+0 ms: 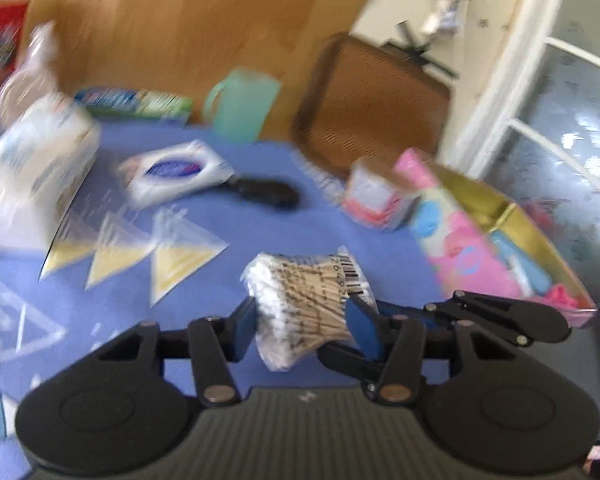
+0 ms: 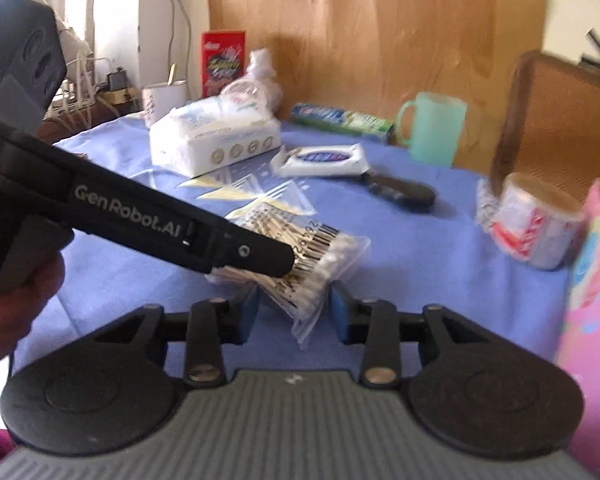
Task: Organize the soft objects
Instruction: 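Carry the swab bag over the pink tin and open the right gripper, then withdraw the right gripper from the tin back over the table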
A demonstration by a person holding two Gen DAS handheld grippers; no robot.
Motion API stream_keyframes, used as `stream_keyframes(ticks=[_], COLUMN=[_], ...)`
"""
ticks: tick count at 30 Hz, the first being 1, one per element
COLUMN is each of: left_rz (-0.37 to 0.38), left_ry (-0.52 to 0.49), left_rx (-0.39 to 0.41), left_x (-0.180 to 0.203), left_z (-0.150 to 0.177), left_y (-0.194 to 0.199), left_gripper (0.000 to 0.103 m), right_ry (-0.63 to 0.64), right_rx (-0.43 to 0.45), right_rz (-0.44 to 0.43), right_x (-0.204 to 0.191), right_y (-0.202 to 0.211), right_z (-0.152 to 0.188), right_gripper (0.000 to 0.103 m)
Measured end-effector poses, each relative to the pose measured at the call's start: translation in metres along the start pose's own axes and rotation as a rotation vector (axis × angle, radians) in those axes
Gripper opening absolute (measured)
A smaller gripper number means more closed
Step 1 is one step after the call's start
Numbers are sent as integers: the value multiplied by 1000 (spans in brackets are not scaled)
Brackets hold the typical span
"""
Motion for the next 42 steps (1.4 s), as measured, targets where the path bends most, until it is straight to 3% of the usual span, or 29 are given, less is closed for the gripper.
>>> stream_keyframes(ticks=[4,8,16,19,23,26,35,42], left_rz=[72,143,212,193,146,130,100,48], left_ry=[-108,-209,-336,-369,-393,-398,-368,-311], left_rx=[29,-1,-101,-118,-119,-115,-72,-36], left_x=[43,87,155,165,169,169,155,117], left_z=[-24,-37,-39,-38,-33,-32,-32,-23], left_y=[-8,-38,-112,-136,-145,-140,-114,-83], left_gripper=[49,49,49,53,56,58,61,62], right_ry=[-25,-82,-166,-182,-223,-302,-322,-331], right_rx=[123,181,138,114,98,109,137,154], right_rz=[89,198,396,448,611,578,577,550], right_x=[24,58,126,146,173,184,176,164], right_y=[34,62,87,85,73,78,86,91], right_z=[-8,-5,15,22,32,36,33,26], right_gripper=[41,41,41,42,46,45,45,45])
Point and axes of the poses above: each gripper's, at about its wrist camera, not at the fingertips, and y roughly against the way its jaws point, x to its right, z to its underside, the point moved 2 cm from there along -y, roughly the way its jaws point, and after that the axes turned 13 degrees about z, right-handed, at the moved point
